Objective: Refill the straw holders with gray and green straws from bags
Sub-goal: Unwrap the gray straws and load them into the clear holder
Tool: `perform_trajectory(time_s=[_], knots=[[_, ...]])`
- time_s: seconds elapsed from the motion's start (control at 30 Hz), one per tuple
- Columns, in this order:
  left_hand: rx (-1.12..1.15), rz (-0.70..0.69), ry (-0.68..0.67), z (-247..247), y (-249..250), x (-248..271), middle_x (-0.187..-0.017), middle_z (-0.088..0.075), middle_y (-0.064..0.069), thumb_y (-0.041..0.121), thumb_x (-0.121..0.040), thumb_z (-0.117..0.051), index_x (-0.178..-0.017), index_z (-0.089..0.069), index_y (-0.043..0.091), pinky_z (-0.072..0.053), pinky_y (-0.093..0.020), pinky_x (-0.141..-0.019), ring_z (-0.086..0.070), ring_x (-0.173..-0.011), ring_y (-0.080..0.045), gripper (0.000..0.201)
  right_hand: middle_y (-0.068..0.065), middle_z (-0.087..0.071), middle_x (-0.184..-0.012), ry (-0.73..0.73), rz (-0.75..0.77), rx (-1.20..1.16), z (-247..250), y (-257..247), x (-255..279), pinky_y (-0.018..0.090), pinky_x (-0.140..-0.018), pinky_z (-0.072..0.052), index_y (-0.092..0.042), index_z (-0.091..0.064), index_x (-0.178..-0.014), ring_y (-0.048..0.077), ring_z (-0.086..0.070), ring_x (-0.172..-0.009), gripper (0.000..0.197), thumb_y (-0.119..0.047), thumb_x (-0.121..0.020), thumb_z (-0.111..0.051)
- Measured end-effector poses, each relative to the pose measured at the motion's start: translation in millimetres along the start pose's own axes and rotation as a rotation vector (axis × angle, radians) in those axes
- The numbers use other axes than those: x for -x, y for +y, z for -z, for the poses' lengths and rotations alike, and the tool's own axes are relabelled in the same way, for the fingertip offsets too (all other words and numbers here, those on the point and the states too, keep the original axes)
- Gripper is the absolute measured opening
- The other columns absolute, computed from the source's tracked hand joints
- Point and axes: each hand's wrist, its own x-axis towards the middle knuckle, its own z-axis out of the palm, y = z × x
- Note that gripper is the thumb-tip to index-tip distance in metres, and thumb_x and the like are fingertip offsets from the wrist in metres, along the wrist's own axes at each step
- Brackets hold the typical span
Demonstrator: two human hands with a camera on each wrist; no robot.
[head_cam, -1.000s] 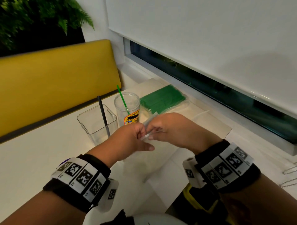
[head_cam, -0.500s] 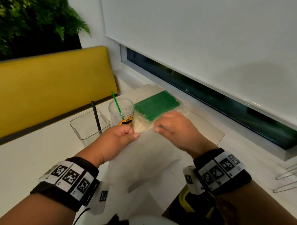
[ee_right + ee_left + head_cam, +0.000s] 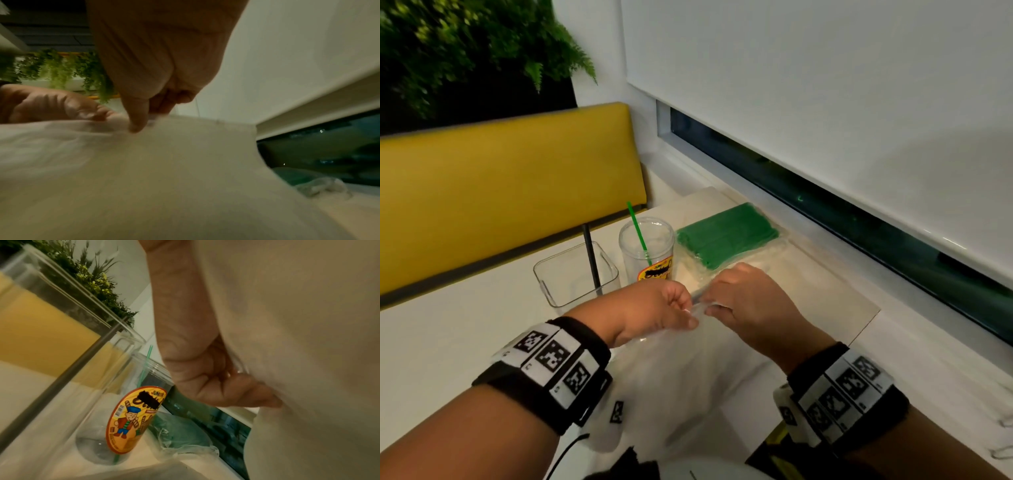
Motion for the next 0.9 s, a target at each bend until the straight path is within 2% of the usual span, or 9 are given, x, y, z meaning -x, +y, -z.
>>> perform_trajectory(time_s=[0.13,0.27,0.4,0.53,0.6,0.67,0.73,0.83,0.9], knots=[[0.079,0.046,0.004,-3.6,3.1,-0.9,-0.064,-0.051,0.004,0.032,-0.064,-0.084,-0.054,-0.061,0.030,-0.035,-0.032,-0.068,-0.044,-0.067,-0.015,0.025,0.008,-0.067,-0.091,0.238,0.027,0.103,-14.7,-4.8,15.3,0.038,-0.069,-0.049,-0.010,-0.071,-0.102,0.027,-0.059,-0.078,0.015,-0.013,-0.093,-0.059],[0.305,0.126,-0.027,-7.7,6.8,-2.0,-0.090,-0.064,-0.011,0.037,-0.089,-0.067,-0.093,-0.069,0.009,-0.049,-0.038,-0.087,-0.058,-0.084,-0.022,0.028,0.010,-0.066,-0.106,0.300,-0.014,0.192,-15.1,-7.9,25.9,0.035,-0.078,-0.051,-0.013,-0.071,-0.106,0.025,-0.060,-0.088,0.020,-0.011,-0.087,-0.067],[0.346,0.175,0.001,-10.5,7.8,-4.5,-0.077,-0.061,-0.009,0.021,-0.100,-0.053,-0.080,-0.062,0.013,-0.048,-0.030,-0.068,-0.056,-0.066,-0.017,0.024,0.009,-0.067,-0.108,0.233,0.024,0.243,-6.0,-14.6,28.7,0.036,-0.089,-0.043,-0.015,-0.069,-0.082,0.027,-0.055,-0.103,0.003,-0.012,-0.083,-0.068],[0.412,0.230,0.117,-6.2,10.5,-9.2,-0.067,-0.067,-0.014,0.017,-0.106,-0.041,-0.087,-0.056,0.002,-0.054,-0.027,-0.054,-0.064,-0.049,-0.018,0.029,0.001,-0.061,-0.081,-0.217,0.023,0.013,11.9,-22.8,37.7,0.031,-0.075,-0.048,-0.017,-0.054,-0.073,0.019,-0.053,-0.078,0.010,-0.013,-0.081,-0.058],[0.422,0.249,0.194,-4.4,10.4,-9.8,-0.057,-0.064,-0.012,0.018,-0.107,-0.037,-0.082,-0.053,0.004,-0.050,-0.026,-0.053,-0.061,-0.043,-0.018,0.033,-0.002,-0.063,-0.082,-0.596,-0.045,0.009,18.9,-31.9,45.6,0.029,-0.074,-0.049,-0.017,-0.061,-0.085,0.017,-0.057,-0.075,0.009,-0.025,-0.086,-0.055],[0.426,0.255,0.224,-6.8,10.6,-9.5,-0.052,-0.056,-0.012,0.018,-0.107,-0.037,-0.071,-0.054,0.008,-0.047,-0.028,-0.052,-0.054,-0.044,-0.022,0.042,-0.002,-0.066,-0.088,-0.757,-0.077,-0.005,23.5,-34.6,49.4,0.027,-0.077,-0.048,-0.019,-0.065,-0.101,0.017,-0.060,-0.079,0.025,-0.039,-0.094,-0.052],[0.391,0.250,0.261,-11.9,14.6,-11.5,-0.061,-0.053,-0.014,0.020,-0.107,-0.037,-0.071,-0.057,0.006,-0.047,-0.035,-0.063,-0.049,-0.056,-0.024,0.043,-0.003,-0.063,-0.084,-0.617,-0.090,-0.087,29.7,-35.0,41.4,0.026,-0.071,-0.045,-0.018,-0.064,-0.099,0.015,-0.056,-0.073,0.030,-0.042,-0.098,-0.046],[0.228,0.215,0.321,-16.9,19.5,-15.2,-0.083,-0.060,-0.013,0.024,-0.105,-0.040,-0.098,-0.060,0.002,-0.049,-0.035,-0.076,-0.056,-0.076,-0.025,0.031,0.004,-0.055,-0.075,-0.030,-0.038,-0.012,24.4,-29.4,22.3,0.034,-0.063,-0.040,-0.010,-0.059,-0.083,0.019,-0.045,-0.068,0.024,-0.026,-0.097,-0.049],[0.290,0.147,0.306,-22.2,21.4,-13.8,-0.083,-0.064,-0.014,0.031,-0.103,-0.046,-0.094,-0.059,0.002,-0.051,-0.035,-0.068,-0.057,-0.068,-0.022,0.033,0.009,-0.058,-0.091,0.088,-0.082,0.111,12.3,-23.9,12.5,0.034,-0.078,-0.039,-0.009,-0.058,-0.085,0.025,-0.050,-0.085,0.022,-0.031,-0.086,-0.063]])
